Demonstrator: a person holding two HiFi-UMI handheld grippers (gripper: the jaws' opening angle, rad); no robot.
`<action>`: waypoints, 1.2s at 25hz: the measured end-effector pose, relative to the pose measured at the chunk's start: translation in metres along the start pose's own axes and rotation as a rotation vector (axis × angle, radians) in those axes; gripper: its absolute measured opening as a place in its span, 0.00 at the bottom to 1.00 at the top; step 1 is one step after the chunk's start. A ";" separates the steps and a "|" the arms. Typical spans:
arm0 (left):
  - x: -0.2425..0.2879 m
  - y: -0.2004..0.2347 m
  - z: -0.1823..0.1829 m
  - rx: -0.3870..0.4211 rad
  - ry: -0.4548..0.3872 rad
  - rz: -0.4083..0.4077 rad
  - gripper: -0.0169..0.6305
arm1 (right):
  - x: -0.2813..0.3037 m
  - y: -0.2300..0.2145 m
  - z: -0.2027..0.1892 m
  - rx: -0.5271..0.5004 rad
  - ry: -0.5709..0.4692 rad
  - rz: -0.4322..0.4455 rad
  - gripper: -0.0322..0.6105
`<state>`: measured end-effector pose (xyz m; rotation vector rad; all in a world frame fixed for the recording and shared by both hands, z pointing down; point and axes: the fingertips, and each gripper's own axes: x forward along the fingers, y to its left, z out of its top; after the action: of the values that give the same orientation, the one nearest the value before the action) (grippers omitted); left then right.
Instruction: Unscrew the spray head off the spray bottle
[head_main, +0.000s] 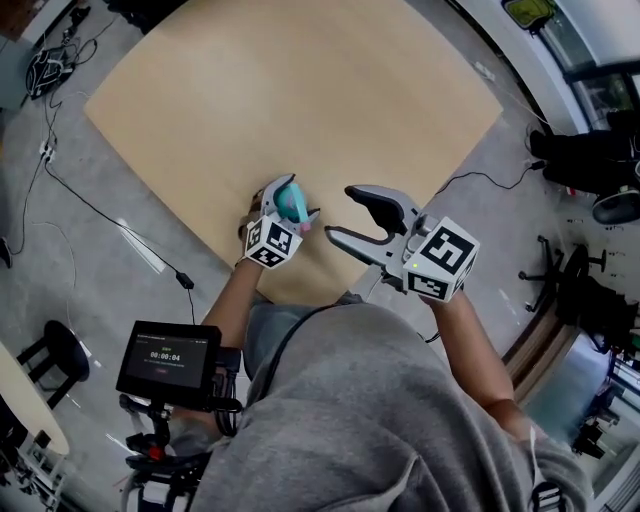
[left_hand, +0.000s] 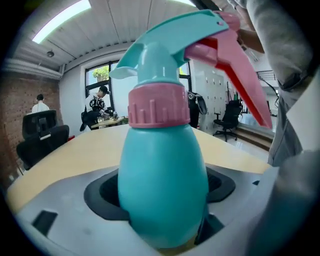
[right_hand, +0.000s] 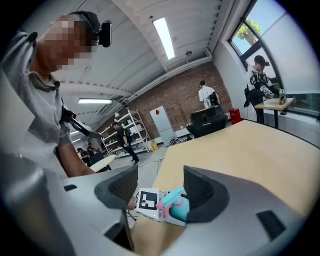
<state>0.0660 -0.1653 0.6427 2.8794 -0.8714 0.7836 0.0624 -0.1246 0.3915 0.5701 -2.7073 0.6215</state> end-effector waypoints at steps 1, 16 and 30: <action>-0.001 0.001 0.000 0.020 0.035 0.012 0.65 | 0.008 0.000 -0.002 0.010 0.012 0.007 0.48; -0.016 0.048 0.072 0.334 0.237 0.227 0.64 | 0.064 -0.073 -0.034 0.101 0.222 -0.137 0.36; -0.107 -0.061 0.124 0.212 0.027 -0.413 0.63 | 0.016 0.056 -0.018 -0.622 0.406 0.467 0.24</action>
<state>0.0785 -0.0812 0.4903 3.0570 -0.1801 0.9065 0.0275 -0.0745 0.3932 -0.3185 -2.4392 -0.0374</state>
